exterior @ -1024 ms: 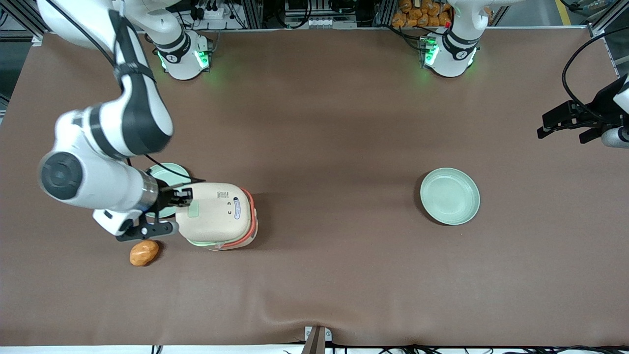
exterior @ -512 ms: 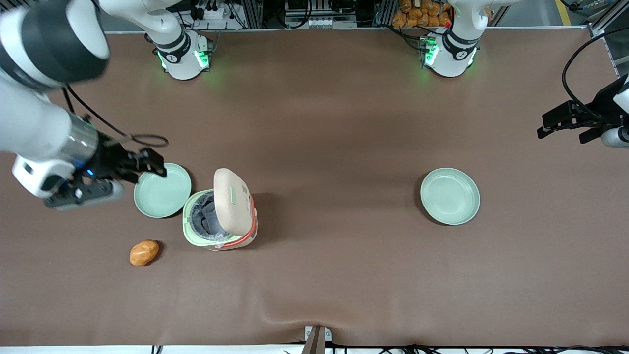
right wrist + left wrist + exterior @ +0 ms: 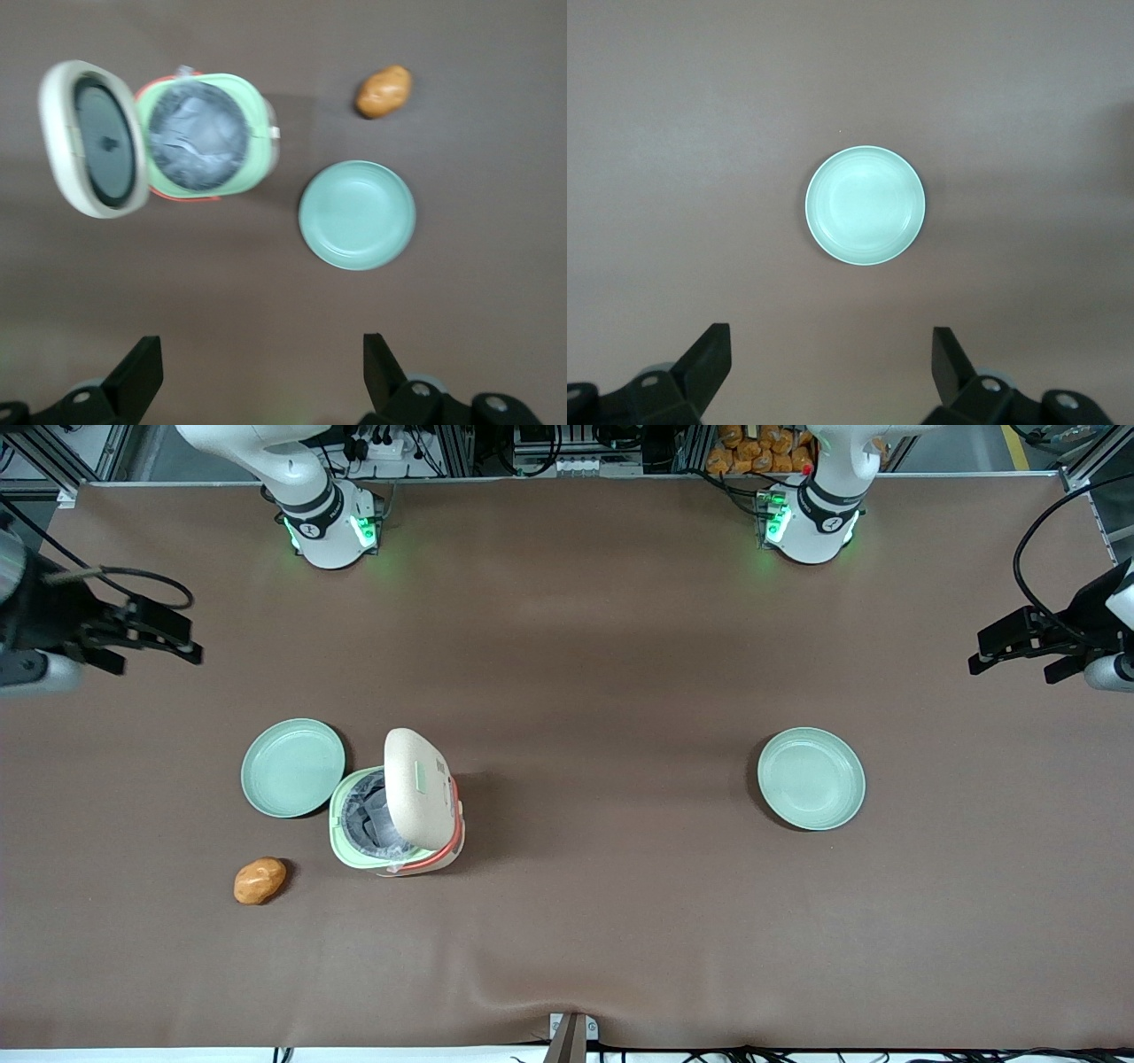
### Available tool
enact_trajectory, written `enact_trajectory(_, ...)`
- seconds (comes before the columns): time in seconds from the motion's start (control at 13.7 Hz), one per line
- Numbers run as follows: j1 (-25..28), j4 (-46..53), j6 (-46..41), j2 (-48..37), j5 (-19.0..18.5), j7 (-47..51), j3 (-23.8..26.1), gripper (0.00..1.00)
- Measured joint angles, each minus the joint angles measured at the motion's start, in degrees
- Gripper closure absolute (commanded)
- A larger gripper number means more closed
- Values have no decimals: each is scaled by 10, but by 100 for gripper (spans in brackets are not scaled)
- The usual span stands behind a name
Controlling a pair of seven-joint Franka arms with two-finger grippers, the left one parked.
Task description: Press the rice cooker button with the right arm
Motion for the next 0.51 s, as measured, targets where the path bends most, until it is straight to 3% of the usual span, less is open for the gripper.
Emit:
enact_trajectory(0.29, -93, -35, 0, -30, -35, -51, 57, 0)
enact_trajectory(0.51, -109, -48, -3, -34, -70, -67, 66, 0)
